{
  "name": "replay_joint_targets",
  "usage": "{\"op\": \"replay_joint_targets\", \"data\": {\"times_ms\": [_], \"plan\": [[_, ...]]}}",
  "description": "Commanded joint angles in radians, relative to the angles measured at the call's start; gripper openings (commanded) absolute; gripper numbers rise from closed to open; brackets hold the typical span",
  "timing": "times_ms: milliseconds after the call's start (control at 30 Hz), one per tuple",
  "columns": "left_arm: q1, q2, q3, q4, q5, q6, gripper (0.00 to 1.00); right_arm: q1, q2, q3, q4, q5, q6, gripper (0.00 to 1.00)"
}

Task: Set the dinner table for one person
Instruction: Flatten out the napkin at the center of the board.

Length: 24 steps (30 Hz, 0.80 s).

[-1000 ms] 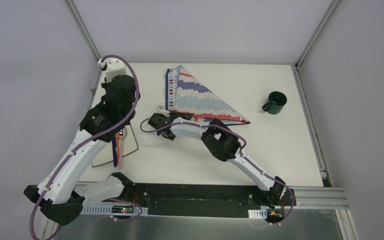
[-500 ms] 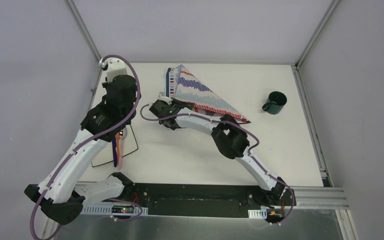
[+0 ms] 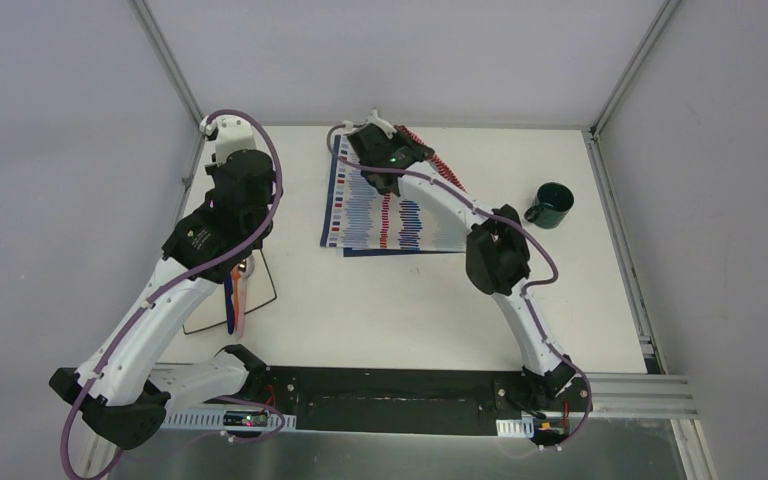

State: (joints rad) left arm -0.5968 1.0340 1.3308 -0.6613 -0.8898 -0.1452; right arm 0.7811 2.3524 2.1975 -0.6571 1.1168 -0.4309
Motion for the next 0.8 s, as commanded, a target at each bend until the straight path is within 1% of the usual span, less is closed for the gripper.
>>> {"op": "replay_joint_targets", "data": {"times_ms": [0,167,333,400,500,600,700,767], "plan": [[-0.012,0.011,0.005,0.022,-0.025,0.018,0.14,-0.078,0.014,0.067,-0.007,0.032,-0.009,0.0],[-0.012,0.035,0.015,0.025,-0.021,0.019,0.14,-0.153,0.046,0.083,-0.008,-0.003,0.016,0.0],[-0.012,0.066,0.02,0.025,-0.016,0.017,0.14,-0.216,0.138,0.143,0.02,0.019,-0.031,0.0],[-0.012,0.075,0.02,0.026,-0.018,0.017,0.14,-0.234,0.164,0.141,0.068,0.036,-0.064,0.07],[-0.012,0.088,0.02,0.026,-0.02,0.019,0.14,-0.251,0.195,0.14,0.127,0.063,-0.113,0.25],[-0.012,0.103,0.021,0.025,-0.021,0.017,0.14,-0.263,0.201,0.142,0.161,0.072,-0.13,0.36],[-0.012,0.119,0.024,0.026,-0.014,0.015,0.14,-0.272,0.186,0.141,0.166,0.061,-0.123,0.42],[-0.012,0.128,0.027,0.028,-0.009,0.011,0.14,-0.28,0.174,0.139,0.165,0.052,-0.116,0.43]]}}
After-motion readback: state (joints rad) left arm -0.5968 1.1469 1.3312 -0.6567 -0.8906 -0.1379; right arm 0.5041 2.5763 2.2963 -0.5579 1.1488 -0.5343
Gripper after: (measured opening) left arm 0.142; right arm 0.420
